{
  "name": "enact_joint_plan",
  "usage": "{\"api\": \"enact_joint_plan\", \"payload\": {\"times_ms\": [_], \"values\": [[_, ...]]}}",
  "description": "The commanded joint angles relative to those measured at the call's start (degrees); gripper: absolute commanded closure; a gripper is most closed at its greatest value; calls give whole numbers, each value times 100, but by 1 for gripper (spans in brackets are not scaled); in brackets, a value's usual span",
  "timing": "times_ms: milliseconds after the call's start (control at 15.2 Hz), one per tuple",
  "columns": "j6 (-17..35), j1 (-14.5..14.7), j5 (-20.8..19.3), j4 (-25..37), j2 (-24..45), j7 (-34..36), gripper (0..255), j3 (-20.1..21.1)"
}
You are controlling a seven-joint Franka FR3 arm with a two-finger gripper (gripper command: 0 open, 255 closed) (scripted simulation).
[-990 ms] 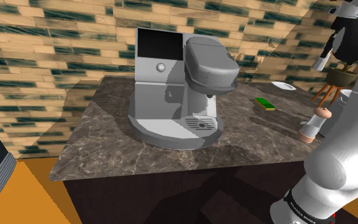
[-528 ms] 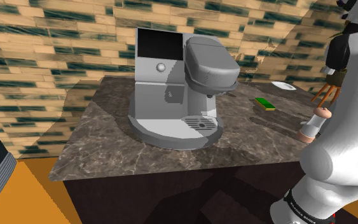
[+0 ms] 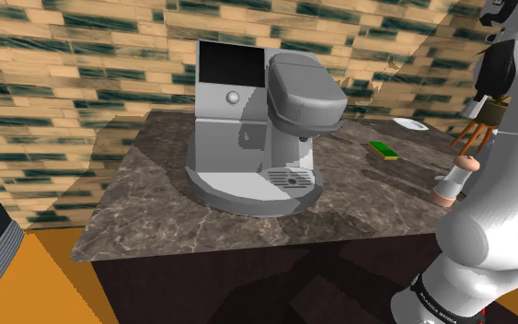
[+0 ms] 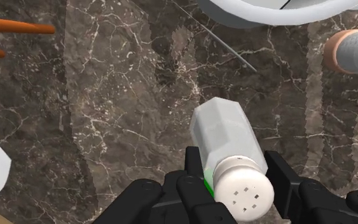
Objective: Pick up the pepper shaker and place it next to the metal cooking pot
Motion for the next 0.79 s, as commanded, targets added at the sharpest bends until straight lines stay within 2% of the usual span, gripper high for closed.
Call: {"api": "enact_joint_plan", "payload": {"times_ms": [0, 726], "values": [[210, 115, -75, -281, -92, 25, 255, -12], [1186, 452, -280, -1466, -362, 77, 255, -25]]}}
